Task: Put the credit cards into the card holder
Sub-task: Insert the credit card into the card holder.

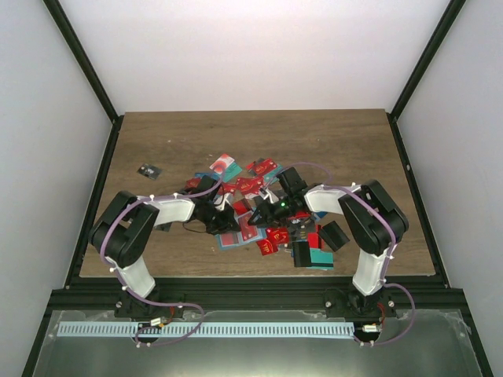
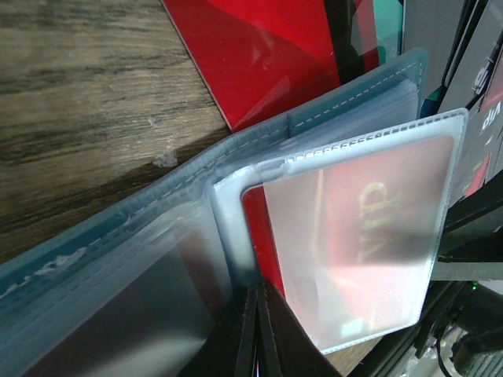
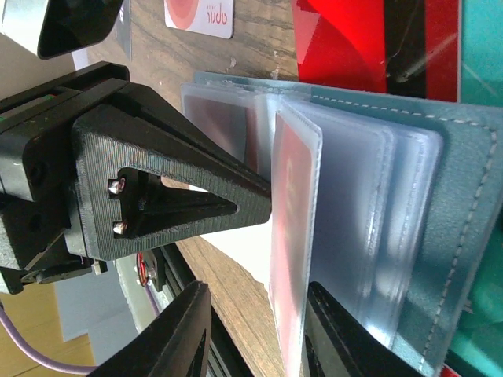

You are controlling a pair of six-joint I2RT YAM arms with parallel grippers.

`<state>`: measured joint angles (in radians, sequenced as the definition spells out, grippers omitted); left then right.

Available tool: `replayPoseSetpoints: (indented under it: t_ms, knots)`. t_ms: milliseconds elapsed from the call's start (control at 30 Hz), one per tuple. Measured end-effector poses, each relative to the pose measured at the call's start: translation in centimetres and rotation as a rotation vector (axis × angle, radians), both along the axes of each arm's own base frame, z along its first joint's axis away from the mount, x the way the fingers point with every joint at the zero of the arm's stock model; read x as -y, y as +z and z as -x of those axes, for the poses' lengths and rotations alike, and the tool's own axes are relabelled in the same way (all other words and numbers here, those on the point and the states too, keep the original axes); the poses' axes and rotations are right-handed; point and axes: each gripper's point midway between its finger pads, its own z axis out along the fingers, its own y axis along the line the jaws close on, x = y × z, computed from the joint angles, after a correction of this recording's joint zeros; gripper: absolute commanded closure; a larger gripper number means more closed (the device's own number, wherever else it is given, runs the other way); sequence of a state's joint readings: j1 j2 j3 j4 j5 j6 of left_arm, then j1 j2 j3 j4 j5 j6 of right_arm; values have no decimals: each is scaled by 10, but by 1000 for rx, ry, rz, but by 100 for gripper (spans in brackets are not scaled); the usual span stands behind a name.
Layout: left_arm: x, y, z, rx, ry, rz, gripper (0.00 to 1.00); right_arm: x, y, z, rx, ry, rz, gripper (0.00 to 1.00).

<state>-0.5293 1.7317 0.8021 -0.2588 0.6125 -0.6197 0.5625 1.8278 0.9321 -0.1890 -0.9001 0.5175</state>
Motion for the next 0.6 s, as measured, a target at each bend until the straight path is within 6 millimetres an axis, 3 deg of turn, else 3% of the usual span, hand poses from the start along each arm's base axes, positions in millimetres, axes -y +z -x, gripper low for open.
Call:
replayPoseSetpoints:
  t_ms: [400, 600]
  knots:
    - [-2, 2, 0, -2, -9, -47, 94, -1, -5, 3, -20, 7, 6, 67]
    - [-17, 7, 6, -6, 2, -132, 88, -10, -5, 4, -19, 30, 8, 67]
